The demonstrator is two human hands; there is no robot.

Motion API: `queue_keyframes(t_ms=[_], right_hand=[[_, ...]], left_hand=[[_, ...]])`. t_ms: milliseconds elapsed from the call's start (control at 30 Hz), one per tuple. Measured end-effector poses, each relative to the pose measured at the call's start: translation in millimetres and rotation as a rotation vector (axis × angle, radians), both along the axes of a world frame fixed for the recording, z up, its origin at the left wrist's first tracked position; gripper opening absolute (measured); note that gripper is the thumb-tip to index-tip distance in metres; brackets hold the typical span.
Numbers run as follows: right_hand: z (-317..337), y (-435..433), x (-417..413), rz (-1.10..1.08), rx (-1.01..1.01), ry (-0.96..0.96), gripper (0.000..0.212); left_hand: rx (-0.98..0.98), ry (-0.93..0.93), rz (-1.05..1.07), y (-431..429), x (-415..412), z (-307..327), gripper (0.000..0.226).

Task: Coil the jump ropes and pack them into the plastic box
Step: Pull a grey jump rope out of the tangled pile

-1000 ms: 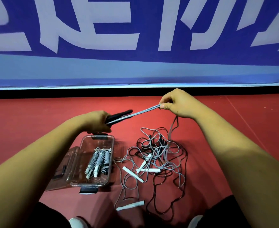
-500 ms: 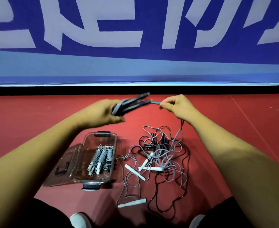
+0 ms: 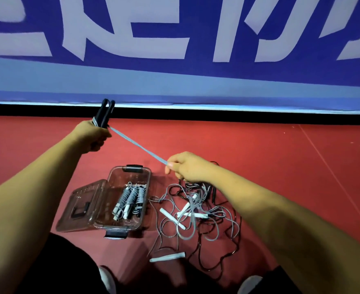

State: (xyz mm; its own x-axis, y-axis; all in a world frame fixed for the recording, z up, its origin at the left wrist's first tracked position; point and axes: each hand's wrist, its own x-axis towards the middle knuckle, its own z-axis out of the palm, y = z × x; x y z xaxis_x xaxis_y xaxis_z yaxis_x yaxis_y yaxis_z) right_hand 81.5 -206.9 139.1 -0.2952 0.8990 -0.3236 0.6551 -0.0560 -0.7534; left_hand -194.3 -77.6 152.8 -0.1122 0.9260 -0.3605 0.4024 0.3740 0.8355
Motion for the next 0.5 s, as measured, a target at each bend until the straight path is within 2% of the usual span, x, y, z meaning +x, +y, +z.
queue_keyframes(t_ms=[133,267,333,433,467,500], right_hand=[[21,-16,-28,0.159,0.071,-0.048,0.027],[40,-20,-27,0.165,0.149,-0.013,0.027],[45,-23,-25,0.172,0.177,0.012,0.024],[52,-23,-21,0.17,0.241,0.0,0.016],[54,-21,-19,0.145,0.271,-0.017,0.016],[56,-18,-15,0.106,0.298,-0.032,0.016]], left_hand=[[0.04,0.231,0.018,-2,4,-5,0.021],[0.114,0.334,0.024,-3,12,-10,0.011],[0.132,0.455,-0.025,-7,13,-11,0.006],[0.176,0.796,-0.383,-15,15,-14,0.068],[0.169,0.957,-0.515,-17,16,-18,0.074],[0.124,1.072,-0.56,-26,21,-19,0.066]])
